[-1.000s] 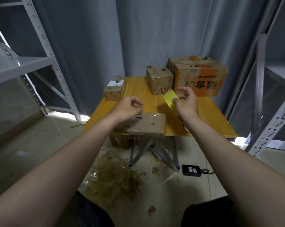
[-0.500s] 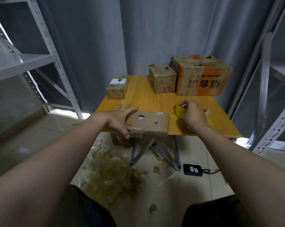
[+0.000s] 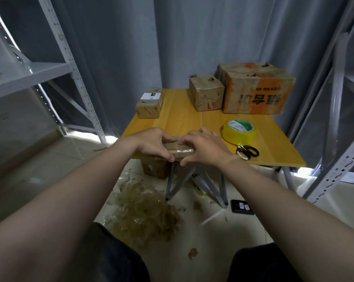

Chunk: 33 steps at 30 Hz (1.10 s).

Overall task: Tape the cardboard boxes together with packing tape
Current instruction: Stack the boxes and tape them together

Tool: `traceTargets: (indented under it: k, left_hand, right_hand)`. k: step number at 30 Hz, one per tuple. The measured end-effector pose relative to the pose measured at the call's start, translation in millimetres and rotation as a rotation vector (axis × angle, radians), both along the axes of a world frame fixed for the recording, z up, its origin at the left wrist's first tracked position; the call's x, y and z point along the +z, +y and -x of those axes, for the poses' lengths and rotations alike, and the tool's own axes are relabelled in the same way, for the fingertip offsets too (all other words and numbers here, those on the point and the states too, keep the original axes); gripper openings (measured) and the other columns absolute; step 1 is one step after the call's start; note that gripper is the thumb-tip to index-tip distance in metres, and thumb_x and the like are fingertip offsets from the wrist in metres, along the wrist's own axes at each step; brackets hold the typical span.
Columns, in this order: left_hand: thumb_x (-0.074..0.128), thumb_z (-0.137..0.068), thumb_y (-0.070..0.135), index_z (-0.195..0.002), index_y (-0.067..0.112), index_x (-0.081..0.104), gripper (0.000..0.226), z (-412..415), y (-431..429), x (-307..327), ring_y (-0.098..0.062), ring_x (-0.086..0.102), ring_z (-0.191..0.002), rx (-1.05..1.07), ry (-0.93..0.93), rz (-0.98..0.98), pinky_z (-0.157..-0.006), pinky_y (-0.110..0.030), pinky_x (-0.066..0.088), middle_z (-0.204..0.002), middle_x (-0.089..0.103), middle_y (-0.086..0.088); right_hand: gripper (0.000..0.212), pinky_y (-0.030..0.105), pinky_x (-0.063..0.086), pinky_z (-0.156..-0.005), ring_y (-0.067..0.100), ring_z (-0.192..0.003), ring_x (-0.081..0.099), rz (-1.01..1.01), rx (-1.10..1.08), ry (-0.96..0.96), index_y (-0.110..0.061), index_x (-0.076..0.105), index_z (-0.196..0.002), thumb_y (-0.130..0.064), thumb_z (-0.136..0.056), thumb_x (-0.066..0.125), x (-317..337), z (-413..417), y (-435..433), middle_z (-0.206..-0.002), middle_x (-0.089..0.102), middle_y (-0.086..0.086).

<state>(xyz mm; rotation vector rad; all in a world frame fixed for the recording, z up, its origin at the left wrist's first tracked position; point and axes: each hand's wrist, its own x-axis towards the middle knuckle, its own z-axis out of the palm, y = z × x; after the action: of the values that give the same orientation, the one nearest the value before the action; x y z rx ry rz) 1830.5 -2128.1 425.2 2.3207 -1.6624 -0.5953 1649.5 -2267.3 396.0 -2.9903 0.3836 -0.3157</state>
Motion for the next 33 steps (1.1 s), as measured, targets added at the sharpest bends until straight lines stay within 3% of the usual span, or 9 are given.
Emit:
traceTargets:
  k: [5,9,12,16,19,23,26,28,33]
  left_hand:
    - [0.088,-0.069,0.055,-0.147,0.038,0.057,0.085,-3,2,-1,0.014,0.058,-0.096,0.023,0.044,0.010,-0.077,-0.012,0.041,-0.116,0.066,0.023]
    - [0.091,-0.069,0.049,-0.153,0.032,0.051,0.094,-6,0,-7,0.000,0.053,-0.113,0.030,-0.013,0.021,-0.091,-0.016,0.042,-0.140,0.052,0.011]
    - [0.092,-0.071,0.044,-0.155,0.033,0.045,0.097,-5,-1,-17,-0.017,0.043,-0.135,0.069,-0.055,0.029,-0.103,-0.027,0.039,-0.152,0.038,0.007]
    - [0.090,-0.075,0.043,-0.159,0.033,0.038,0.099,-1,-5,-24,-0.026,0.026,-0.153,0.153,-0.090,0.025,-0.119,-0.038,0.033,-0.170,0.018,-0.001]
    - [0.088,-0.077,0.043,-0.161,0.027,0.032,0.102,6,-4,-22,-0.030,0.024,-0.153,0.194,-0.126,-0.002,-0.122,-0.044,0.030,-0.167,0.022,-0.006]
    - [0.080,-0.085,0.026,-0.158,0.023,0.040,0.084,24,-3,-5,-0.022,0.034,-0.150,0.215,-0.046,0.171,-0.119,-0.038,0.037,-0.162,0.036,-0.003]
    - [0.078,-0.091,0.026,-0.142,0.027,0.061,0.054,49,-5,12,-0.009,0.052,-0.134,0.239,0.244,0.489,-0.097,-0.018,0.044,-0.141,0.060,0.012]
    - [0.079,-0.092,0.025,-0.135,0.022,0.066,0.045,69,-5,22,-0.009,0.064,-0.118,0.220,0.513,0.641,-0.090,-0.021,0.052,-0.125,0.071,0.010]
    - [0.075,-0.095,0.021,-0.123,0.024,0.074,0.028,88,20,25,-0.012,0.069,-0.103,0.305,0.607,0.904,-0.082,-0.030,0.056,-0.109,0.076,0.009]
  right_hand:
    - [0.071,0.038,0.035,-0.085,0.021,-0.118,0.046,0.181,0.023,-0.001,-0.040,0.050,-0.142,-0.051,-0.079,0.082,-7,6,-5,-0.141,0.056,-0.012]
    - [0.056,0.042,0.046,-0.094,0.014,-0.112,0.049,-0.098,0.079,-0.142,-0.036,0.061,-0.131,-0.068,-0.086,0.064,2,15,-6,-0.128,0.063,-0.013]
    - [0.033,0.047,0.045,-0.102,0.022,-0.121,0.048,-0.070,-0.301,-0.426,-0.029,0.065,-0.128,-0.043,-0.099,0.058,8,21,-27,-0.126,0.067,-0.006]
    - [0.045,0.059,0.026,-0.106,0.040,-0.134,0.031,-0.116,-0.732,-0.078,-0.022,0.045,-0.137,-0.020,-0.094,0.059,7,34,-61,-0.121,0.060,0.011]
    - [0.050,0.052,0.026,-0.097,0.036,-0.121,0.027,-0.229,-0.751,-0.128,-0.031,0.042,-0.139,-0.011,-0.094,0.054,4,44,-71,-0.103,0.046,0.010]
    - [0.054,0.043,0.031,-0.097,0.030,-0.125,0.040,-0.366,-0.532,-0.544,-0.037,0.047,-0.138,-0.018,-0.094,0.073,19,43,-57,-0.123,0.060,0.005]
    - [0.061,0.030,0.046,-0.095,0.016,-0.114,0.060,-0.687,-0.228,-0.748,-0.034,0.049,-0.137,-0.012,-0.089,0.079,50,34,-27,-0.121,0.067,0.003]
    - [0.059,0.026,0.053,-0.090,0.012,-0.102,0.070,-0.817,-0.016,-0.772,-0.024,0.050,-0.136,-0.004,-0.088,0.078,65,28,-3,-0.108,0.074,0.004]
    - [0.035,0.048,0.062,-0.081,0.016,-0.086,0.072,-0.818,0.054,-0.731,-0.032,0.058,-0.129,-0.021,-0.097,0.070,78,25,28,-0.091,0.074,0.000]
